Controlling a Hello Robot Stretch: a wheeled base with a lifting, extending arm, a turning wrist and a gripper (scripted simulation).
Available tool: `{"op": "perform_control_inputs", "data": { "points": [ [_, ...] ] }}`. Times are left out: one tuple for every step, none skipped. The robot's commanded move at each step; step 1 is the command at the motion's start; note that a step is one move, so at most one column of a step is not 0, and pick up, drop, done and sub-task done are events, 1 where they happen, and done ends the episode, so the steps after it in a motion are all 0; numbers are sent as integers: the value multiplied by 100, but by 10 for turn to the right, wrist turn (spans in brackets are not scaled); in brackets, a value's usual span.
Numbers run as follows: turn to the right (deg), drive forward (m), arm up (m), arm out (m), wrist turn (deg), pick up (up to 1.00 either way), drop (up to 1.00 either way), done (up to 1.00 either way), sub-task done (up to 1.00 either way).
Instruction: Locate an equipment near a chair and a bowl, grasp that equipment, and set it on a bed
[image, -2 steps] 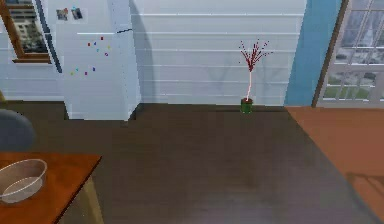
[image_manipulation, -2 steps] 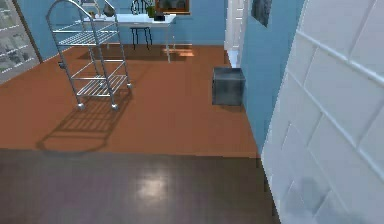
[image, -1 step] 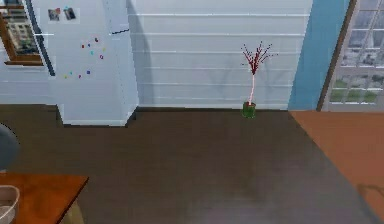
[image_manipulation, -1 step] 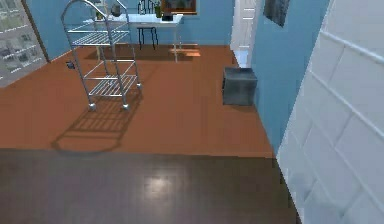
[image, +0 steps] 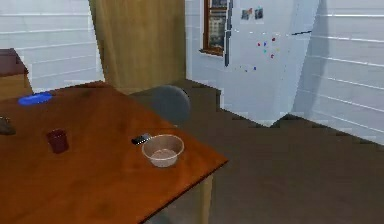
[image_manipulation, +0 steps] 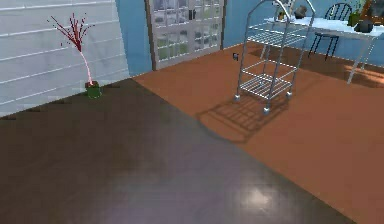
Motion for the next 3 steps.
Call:
{"op": "perform_control_inputs", "data": {
  "points": [
    [-450, 0, 0, 0, 0, 0, 0, 0, 0],
    [-450, 0, 0, 0, 0, 0, 0, 0, 0],
    [-150, 0, 0, 0, 0, 0, 0, 0, 0]
  ]
}}
